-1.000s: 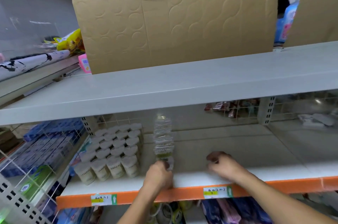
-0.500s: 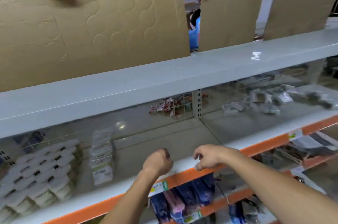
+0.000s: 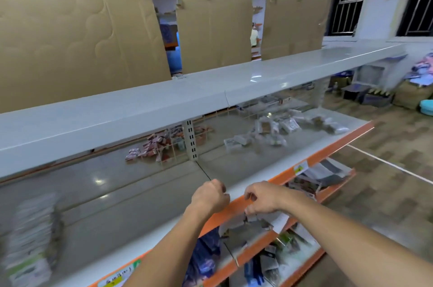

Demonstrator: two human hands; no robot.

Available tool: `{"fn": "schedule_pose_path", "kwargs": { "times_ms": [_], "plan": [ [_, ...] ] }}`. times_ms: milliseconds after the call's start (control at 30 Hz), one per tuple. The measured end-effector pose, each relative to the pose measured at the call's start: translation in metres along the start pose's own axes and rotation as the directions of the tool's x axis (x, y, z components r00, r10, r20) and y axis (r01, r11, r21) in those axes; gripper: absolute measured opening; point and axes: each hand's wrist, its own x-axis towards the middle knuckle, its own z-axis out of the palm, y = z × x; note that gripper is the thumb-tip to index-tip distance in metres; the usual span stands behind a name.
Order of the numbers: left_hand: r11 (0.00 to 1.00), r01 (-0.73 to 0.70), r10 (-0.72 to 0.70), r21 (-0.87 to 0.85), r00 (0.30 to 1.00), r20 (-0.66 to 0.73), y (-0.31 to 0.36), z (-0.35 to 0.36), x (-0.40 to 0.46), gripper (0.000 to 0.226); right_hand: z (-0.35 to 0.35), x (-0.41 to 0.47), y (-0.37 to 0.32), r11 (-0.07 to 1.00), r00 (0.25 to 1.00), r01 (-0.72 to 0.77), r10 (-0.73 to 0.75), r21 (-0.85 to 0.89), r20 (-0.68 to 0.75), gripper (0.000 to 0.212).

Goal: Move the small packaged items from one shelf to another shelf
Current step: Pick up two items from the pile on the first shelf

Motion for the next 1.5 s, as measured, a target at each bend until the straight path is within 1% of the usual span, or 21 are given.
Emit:
{"fn": "schedule_pose_path", "kwargs": {
  "times_ms": [100, 233, 367, 533, 600, 667, 800, 933, 1067, 1167, 1367, 1433, 1500],
  "plan": [
    [0.998, -0.061, 0.061, 0.008, 0.998, 0.011, 0.028, 0.005, 0.02, 0.026, -0.009, -0.005, 0.029, 0.997, 0.998, -0.035, 0.038, 0.07, -0.042, 0.048],
    [0.991, -0.132, 0.131, 0.018, 0.991, 0.027, 0.063, 0.018, 0.045, 0.036, -0.013, -0.007, 0.065, 0.984, 0.991, -0.074, 0.091, 0.16, -0.098, 0.04],
    [0.977, -0.211, 0.21, 0.011, 0.976, 0.055, 0.097, 0.033, 0.074, 0.04, -0.016, -0.001, 0.097, 0.969, 0.978, -0.117, 0.15, 0.216, -0.144, 0.028],
    [0.964, -0.267, 0.267, -0.012, 0.96, 0.087, 0.135, 0.049, 0.125, 0.038, -0.032, 0.012, 0.145, 0.97, 0.975, -0.152, 0.179, 0.187, -0.135, 0.035],
    [0.959, -0.281, 0.282, -0.026, 0.955, 0.096, 0.15, 0.055, 0.149, 0.035, -0.041, 0.02, 0.167, 0.97, 0.968, -0.177, 0.202, 0.169, -0.147, 0.033],
    [0.955, -0.294, 0.295, -0.029, 0.952, 0.081, 0.164, 0.06, 0.171, 0.033, -0.05, 0.027, 0.187, 0.954, 0.957, -0.221, 0.252, 0.201, -0.144, 0.03],
    [0.956, -0.29, 0.293, -0.047, 0.954, 0.06, 0.182, 0.075, 0.211, 0.035, -0.068, 0.052, 0.225, 0.945, 0.944, -0.228, 0.273, 0.234, -0.182, 0.035],
    [0.967, -0.244, 0.246, -0.069, 0.969, 0.012, 0.192, 0.085, 0.252, 0.035, -0.084, 0.082, 0.252, 0.942, 0.947, -0.236, 0.278, 0.238, -0.163, 0.04],
    [0.977, -0.192, 0.188, -0.095, 0.981, -0.043, 0.201, 0.09, 0.286, 0.036, -0.095, 0.109, 0.272, 0.918, 0.94, -0.234, 0.298, 0.322, -0.168, 0.04],
    [0.978, -0.185, 0.18, -0.095, 0.982, -0.051, 0.203, 0.097, 0.3, 0.038, -0.097, 0.126, 0.28, 0.897, 0.945, -0.214, 0.291, 0.387, -0.152, 0.038],
    [0.973, -0.179, 0.174, -0.143, 0.983, -0.052, 0.197, 0.123, 0.311, 0.035, -0.098, 0.166, 0.295, 0.939, 0.974, -0.154, 0.196, 0.308, -0.11, 0.043],
    [0.977, -0.168, 0.159, -0.132, 0.984, -0.081, 0.197, 0.13, 0.312, 0.033, -0.099, 0.177, 0.303, 0.95, 0.978, -0.139, 0.177, 0.28, -0.113, 0.043],
    [0.985, -0.128, 0.114, -0.111, 0.985, -0.129, 0.2, 0.135, 0.316, 0.03, -0.102, 0.188, 0.313, 0.949, 0.976, -0.13, 0.174, 0.288, -0.131, 0.043]
  ]
}}
